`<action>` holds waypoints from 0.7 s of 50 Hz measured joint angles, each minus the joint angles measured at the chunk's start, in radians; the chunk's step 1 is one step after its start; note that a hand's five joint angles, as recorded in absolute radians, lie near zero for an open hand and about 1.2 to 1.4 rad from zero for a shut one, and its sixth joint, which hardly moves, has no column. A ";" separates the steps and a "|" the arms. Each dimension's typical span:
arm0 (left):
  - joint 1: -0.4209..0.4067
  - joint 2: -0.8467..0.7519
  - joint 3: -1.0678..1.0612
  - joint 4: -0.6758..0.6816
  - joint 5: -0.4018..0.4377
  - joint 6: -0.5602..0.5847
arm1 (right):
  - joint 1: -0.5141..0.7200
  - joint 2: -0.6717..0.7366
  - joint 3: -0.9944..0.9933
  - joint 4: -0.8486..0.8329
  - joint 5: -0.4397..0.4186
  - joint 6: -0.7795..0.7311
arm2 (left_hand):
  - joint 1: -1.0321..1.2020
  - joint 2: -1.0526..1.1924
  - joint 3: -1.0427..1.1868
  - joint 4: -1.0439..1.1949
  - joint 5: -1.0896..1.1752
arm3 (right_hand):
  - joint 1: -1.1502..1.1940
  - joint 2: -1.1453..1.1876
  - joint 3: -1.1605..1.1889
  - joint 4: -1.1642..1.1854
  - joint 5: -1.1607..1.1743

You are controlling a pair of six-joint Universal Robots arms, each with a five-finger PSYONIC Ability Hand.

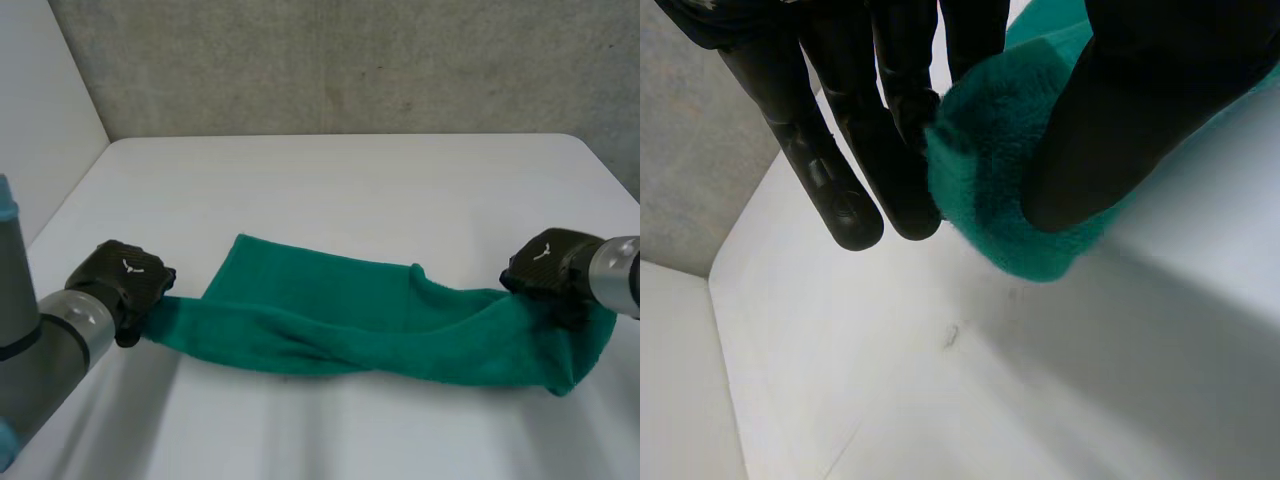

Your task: Fold the towel.

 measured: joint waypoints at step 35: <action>0.019 -0.232 0.344 0.725 0.015 -0.110 | 0.074 0.137 -0.329 -0.602 0.031 0.284 | 0.000 0.003 0.004 0.001 0.000 | 0.014 0.000 0.000 0.000 0.006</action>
